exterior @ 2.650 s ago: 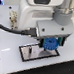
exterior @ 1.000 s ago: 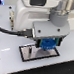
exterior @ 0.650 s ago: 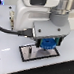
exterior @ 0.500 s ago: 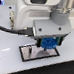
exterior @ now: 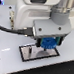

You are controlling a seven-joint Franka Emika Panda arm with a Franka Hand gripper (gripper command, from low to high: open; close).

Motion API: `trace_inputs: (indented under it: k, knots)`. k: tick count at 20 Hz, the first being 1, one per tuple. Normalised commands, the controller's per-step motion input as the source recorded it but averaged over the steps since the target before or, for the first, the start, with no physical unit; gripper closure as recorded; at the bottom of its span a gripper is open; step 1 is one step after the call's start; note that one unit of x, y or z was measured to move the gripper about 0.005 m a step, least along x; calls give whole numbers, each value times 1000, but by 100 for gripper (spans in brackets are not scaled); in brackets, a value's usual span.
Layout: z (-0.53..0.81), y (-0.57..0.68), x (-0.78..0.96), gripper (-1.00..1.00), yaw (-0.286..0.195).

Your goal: Insert the blue gear onto the right peg, followed by the red gear

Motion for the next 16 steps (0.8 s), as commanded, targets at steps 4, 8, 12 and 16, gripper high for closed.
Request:
trace_inputs:
  k: [4,8,12,16]
  knots:
    - [-162,-90,135,100,0]
    - [-211,-28,152,100,0]
    - [-240,-15,118,100,0]
    - [-152,7,109,100,0]
